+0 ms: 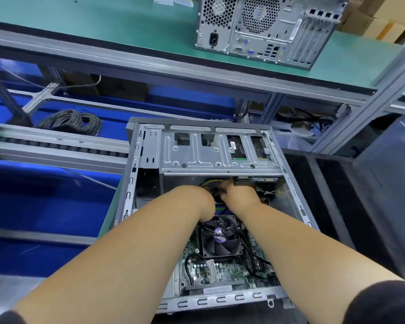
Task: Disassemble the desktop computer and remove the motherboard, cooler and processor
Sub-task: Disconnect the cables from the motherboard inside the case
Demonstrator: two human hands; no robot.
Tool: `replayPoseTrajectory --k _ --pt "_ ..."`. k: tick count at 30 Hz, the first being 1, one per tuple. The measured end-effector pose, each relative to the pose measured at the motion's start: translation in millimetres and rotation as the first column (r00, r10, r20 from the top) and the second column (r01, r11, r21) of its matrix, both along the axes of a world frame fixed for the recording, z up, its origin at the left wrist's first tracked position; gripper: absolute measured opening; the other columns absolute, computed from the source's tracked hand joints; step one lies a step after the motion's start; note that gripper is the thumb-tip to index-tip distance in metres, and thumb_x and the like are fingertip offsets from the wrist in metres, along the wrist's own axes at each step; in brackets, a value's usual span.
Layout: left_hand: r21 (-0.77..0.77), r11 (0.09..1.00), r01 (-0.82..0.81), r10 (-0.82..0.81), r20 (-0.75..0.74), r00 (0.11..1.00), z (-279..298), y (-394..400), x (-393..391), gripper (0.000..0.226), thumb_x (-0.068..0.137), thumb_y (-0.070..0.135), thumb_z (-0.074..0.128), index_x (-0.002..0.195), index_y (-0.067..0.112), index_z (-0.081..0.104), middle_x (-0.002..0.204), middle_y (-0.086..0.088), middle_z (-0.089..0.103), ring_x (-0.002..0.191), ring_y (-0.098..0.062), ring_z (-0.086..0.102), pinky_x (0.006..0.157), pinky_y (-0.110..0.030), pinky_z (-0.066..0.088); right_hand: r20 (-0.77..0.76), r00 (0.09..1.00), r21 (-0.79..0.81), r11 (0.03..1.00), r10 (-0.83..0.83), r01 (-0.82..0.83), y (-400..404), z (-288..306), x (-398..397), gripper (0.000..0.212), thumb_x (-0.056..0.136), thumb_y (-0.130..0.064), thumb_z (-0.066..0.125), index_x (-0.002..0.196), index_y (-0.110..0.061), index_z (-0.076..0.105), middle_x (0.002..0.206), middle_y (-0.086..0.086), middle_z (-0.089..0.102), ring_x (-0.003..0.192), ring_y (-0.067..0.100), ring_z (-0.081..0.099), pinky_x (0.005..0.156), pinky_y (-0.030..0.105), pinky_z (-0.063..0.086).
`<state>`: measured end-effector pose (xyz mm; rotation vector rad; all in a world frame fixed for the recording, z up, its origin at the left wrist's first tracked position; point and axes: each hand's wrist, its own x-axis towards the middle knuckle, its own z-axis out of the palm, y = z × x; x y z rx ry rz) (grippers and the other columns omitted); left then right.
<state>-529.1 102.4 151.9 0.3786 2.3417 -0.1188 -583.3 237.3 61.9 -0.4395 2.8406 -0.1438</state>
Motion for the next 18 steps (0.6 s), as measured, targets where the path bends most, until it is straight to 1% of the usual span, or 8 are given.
replayPoseTrajectory --k 4,7,9,11,13,15,16,18 --pt "0.024 1.0 -0.018 0.018 -0.017 1.0 0.7 -0.7 -1.3 0.028 0.096 0.008 0.04 0.119 0.005 0.057 0.076 -0.003 0.043 0.078 -0.022 0.045 0.069 -0.031 0.038 -0.043 0.998 0.029 0.999 0.047 -0.045 -0.6 -5.0 0.3 0.042 0.096 -0.019 0.047 0.138 -0.026 0.052 0.129 0.013 0.06 0.091 0.034 0.064 0.071 0.035 0.051" --pt "0.016 1.0 -0.026 0.026 -0.017 1.0 -1.0 -0.7 -1.9 0.025 0.096 0.008 0.041 0.115 0.006 0.057 0.073 -0.002 0.042 0.069 -0.02 0.045 0.068 -0.031 0.038 -0.039 0.997 0.042 0.997 0.07 -0.068 1.4 -5.6 0.1 0.046 0.096 -0.019 0.047 0.14 -0.029 0.05 0.13 0.012 0.059 0.088 0.034 0.065 0.069 0.035 0.051" --pt "0.011 0.999 -0.031 0.032 -0.017 0.999 -3.0 -0.6 -3.6 0.02 0.096 0.008 0.041 0.106 0.008 0.058 0.073 -0.003 0.042 0.061 -0.016 0.041 0.068 -0.032 0.038 -0.02 0.997 0.037 0.997 0.074 -0.073 3.7 -4.8 -1.4 0.046 0.096 -0.02 0.046 0.14 -0.031 0.049 0.131 0.01 0.059 0.09 0.033 0.064 0.07 0.034 0.049" --pt "-0.004 1.0 -0.007 0.007 -0.01 1.0 -3.7 -2.0 -5.6 0.018 0.095 0.007 0.041 0.101 0.009 0.058 0.072 -0.003 0.042 0.063 -0.018 0.042 0.07 -0.033 0.041 -0.023 0.997 0.03 0.997 0.078 -0.078 4.7 -4.3 -1.8 0.045 0.096 -0.019 0.046 0.14 -0.031 0.05 0.131 0.009 0.059 0.092 0.033 0.064 0.068 0.032 0.045" --pt "-0.016 0.999 0.045 -0.045 -0.007 0.999 -3.4 -2.6 -6.3 0.02 0.096 0.007 0.042 0.102 0.005 0.061 0.074 -0.004 0.043 0.075 -0.024 0.047 0.077 -0.036 0.046 -0.04 0.997 0.043 0.997 0.07 -0.068 4.2 -4.6 -0.1 0.045 0.097 -0.019 0.046 0.139 -0.031 0.05 0.125 0.009 0.062 0.091 0.032 0.064 0.067 0.032 0.044" --pt "-0.04 0.996 0.08 -0.08 -0.021 0.997 -3.8 -2.5 -7.1 0.018 0.096 0.006 0.043 0.082 0.004 0.055 0.072 -0.004 0.043 0.075 -0.024 0.046 0.076 -0.035 0.045 -0.05 0.998 0.036 0.999 0.042 -0.04 3.1 -4.8 1.4 0.043 0.097 -0.021 0.045 0.139 -0.033 0.052 0.117 0.01 0.065 0.089 0.033 0.064 0.066 0.033 0.045" --pt "-0.052 0.995 0.087 -0.088 -0.021 0.996 -5.3 -2.4 -7.4 0.025 0.095 0.004 0.043 0.071 0.005 0.049 0.069 -0.004 0.042 0.07 -0.023 0.044 0.073 -0.033 0.043 -0.047 0.998 0.03 0.999 0.031 -0.03 2.8 -4.6 1.7 0.042 0.098 -0.022 0.044 0.138 -0.033 0.052 0.114 0.01 0.066 0.089 0.033 0.064 0.066 0.033 0.046" --pt "-0.085 0.988 0.131 -0.131 0.001 0.991 -6.1 -1.9 -7.3 0.034 0.094 0.001 0.043 0.061 0.008 0.042 0.066 -0.004 0.04 0.066 -0.023 0.041 0.071 -0.032 0.04 -0.037 0.999 0.014 1.0 0.021 -0.02 2.8 -4.8 0.9 0.04 0.098 -0.023 0.045 0.136 -0.03 0.055 0.113 0.009 0.068 0.09 0.032 0.065 0.07 0.033 0.049"
